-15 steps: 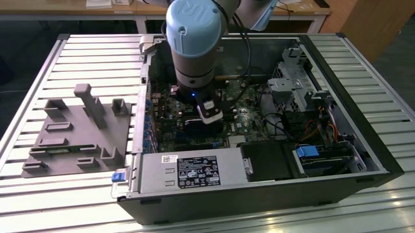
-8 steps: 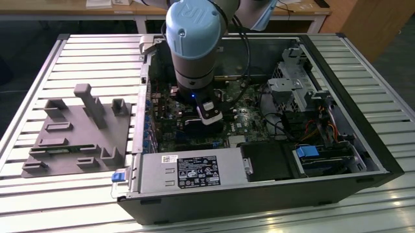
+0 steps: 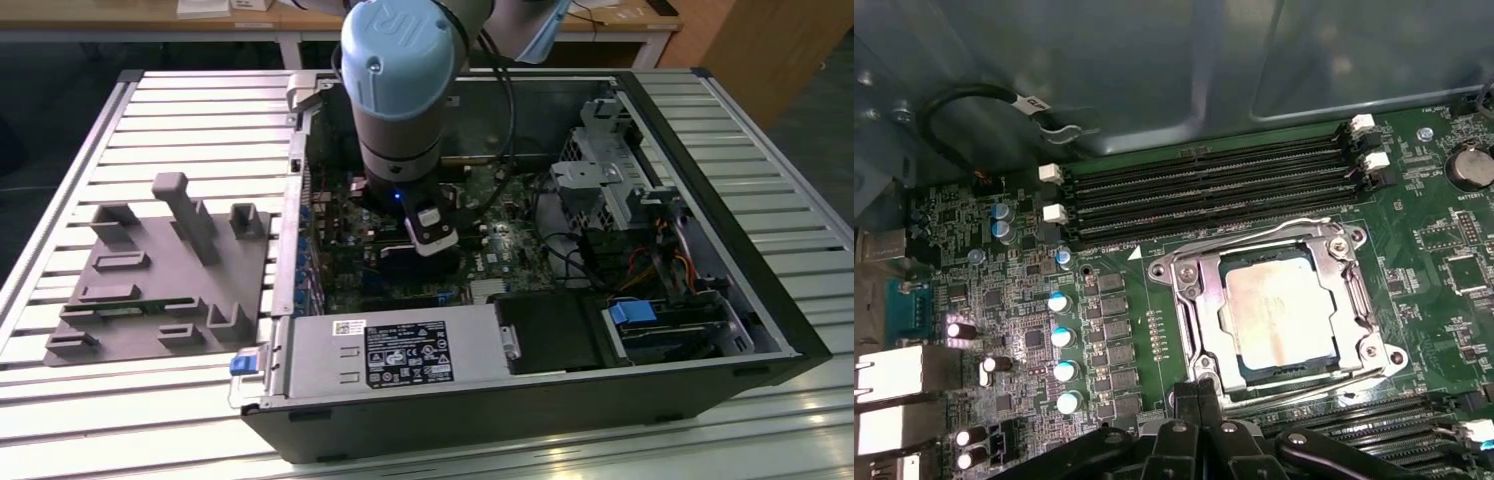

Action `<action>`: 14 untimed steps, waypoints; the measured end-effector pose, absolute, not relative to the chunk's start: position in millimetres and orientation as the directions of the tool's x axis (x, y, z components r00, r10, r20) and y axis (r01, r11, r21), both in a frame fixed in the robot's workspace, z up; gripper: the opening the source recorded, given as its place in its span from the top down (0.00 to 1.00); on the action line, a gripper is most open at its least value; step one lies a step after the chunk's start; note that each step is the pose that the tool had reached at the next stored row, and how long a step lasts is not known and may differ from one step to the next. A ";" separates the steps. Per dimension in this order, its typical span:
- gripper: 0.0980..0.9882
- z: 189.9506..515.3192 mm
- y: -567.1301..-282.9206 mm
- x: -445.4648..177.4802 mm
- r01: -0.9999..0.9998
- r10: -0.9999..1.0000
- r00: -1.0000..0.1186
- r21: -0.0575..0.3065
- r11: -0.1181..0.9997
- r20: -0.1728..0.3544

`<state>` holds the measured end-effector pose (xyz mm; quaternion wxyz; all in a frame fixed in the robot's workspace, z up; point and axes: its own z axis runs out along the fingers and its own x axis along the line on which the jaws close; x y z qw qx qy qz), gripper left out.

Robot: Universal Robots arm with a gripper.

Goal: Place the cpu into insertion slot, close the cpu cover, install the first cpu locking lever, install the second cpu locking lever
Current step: 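Install the second cpu locking lever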

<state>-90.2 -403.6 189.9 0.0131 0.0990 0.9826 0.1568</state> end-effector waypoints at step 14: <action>1.00 205.7 -403.6 -83.0 0.191 0.199 -0.980 0.310 0.931 0.007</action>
